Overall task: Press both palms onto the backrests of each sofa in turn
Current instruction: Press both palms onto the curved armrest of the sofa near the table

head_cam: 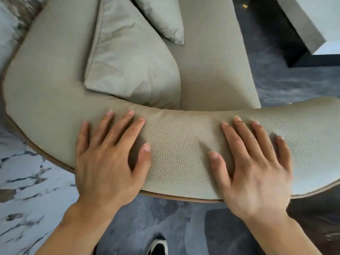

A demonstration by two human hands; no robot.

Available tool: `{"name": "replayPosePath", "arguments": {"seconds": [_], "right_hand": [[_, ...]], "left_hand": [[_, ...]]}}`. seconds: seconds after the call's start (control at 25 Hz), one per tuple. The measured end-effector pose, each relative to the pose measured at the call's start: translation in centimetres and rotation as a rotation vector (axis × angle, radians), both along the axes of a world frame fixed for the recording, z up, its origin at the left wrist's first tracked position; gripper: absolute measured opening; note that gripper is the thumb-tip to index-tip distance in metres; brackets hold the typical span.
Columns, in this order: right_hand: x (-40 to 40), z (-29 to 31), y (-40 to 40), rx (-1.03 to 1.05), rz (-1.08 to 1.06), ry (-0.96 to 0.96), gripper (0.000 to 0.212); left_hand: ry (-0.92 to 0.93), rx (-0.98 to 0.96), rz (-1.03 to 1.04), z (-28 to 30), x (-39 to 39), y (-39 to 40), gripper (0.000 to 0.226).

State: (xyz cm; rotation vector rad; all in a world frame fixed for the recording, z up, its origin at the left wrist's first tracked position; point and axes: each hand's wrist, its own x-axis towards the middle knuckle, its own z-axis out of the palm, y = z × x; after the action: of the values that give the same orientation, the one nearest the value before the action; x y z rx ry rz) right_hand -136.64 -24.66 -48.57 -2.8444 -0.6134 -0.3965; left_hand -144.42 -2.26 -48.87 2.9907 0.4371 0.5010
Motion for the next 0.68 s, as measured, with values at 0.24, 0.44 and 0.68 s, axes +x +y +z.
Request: {"name": "replayPosePath", "arguments": {"seconds": [0.24, 0.44, 0.68], "right_hand": [[1.2, -1.1, 0.0, 0.036, 0.029, -0.096, 0.058], [3.5, -1.0, 0.8, 0.067, 0.025, -0.118, 0.057], [7.7, -1.0, 2.6, 0.074, 0.008, -0.103, 0.059]], "left_hand": [[-0.073, 0.009, 0.014, -0.7, 0.9, -0.1, 0.052], [-0.066, 0.003, 0.04, -0.5, 3.0, 0.4, 0.052], [-0.042, -0.035, 0.065, -0.3, 7.4, 2.2, 0.053]]}}
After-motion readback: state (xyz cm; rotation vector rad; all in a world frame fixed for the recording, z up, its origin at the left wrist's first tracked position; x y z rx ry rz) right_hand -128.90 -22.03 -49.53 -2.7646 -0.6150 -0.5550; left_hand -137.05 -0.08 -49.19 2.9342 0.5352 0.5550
